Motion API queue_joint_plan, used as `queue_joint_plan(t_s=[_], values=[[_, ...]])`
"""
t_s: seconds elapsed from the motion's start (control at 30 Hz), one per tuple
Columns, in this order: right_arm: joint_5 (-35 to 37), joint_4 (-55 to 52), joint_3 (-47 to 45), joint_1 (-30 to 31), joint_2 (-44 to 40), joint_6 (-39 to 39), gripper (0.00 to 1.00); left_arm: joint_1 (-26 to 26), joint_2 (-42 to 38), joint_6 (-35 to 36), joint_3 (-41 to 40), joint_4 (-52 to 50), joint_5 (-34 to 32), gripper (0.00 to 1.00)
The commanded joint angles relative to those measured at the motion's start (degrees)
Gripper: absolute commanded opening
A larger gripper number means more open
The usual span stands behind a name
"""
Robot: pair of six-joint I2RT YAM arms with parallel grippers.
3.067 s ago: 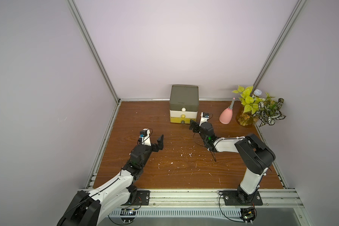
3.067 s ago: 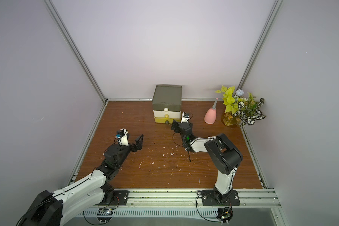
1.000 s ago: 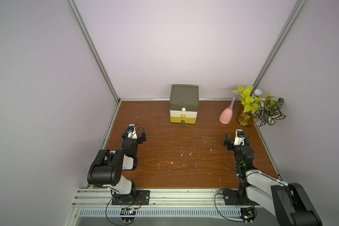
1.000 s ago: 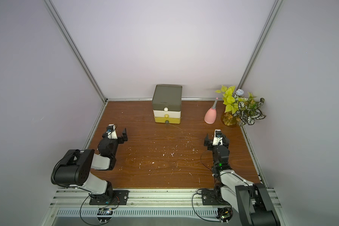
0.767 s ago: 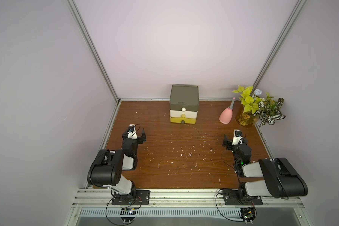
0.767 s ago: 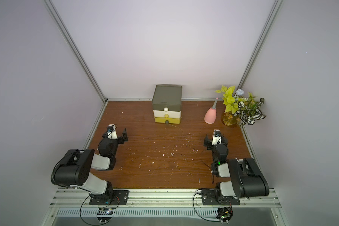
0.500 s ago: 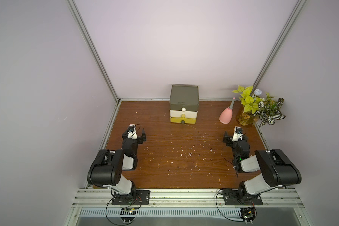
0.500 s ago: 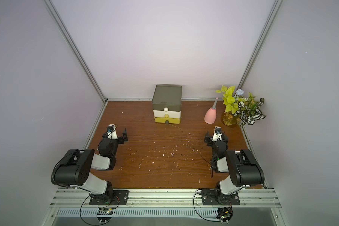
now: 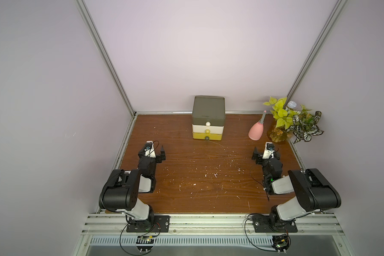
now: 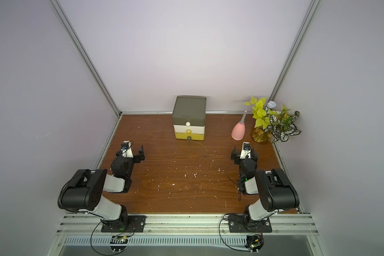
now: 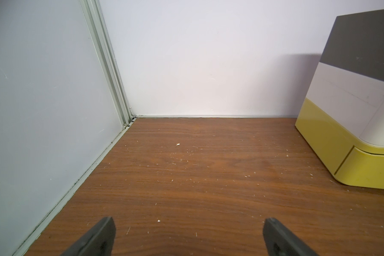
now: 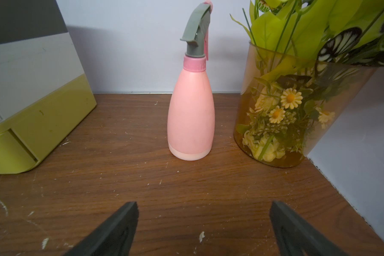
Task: Place the wired earphones into the drawer by color
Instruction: Reset both arms
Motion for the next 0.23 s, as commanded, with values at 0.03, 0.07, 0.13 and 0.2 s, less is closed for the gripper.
queue_joint_plan(t_s=[0.03,0.07,0.13,0.2], values=[[1.3,2.9,0.0,0.4,-0.2,-0.3,0.99,-1.1,-0.1,1.4,-0.1,-0.4,0.7,0.99],[1.3,2.9,0.0,0.4,-0.2,-0.2,0.99,-1.1,0.1,1.4,0.0,-0.4,0.7,0.99],[1.3,2.9,0.0,0.4,-0.1,-0.2,0.99,-1.1,0.1,1.3,0.0,-0.1,0.6,0.99],[1.3,2.9,0.0,0.4,-0.1,-0.2,0.99,-1.1,-0.3,1.5,-0.4,0.0,0.7,1.00]])
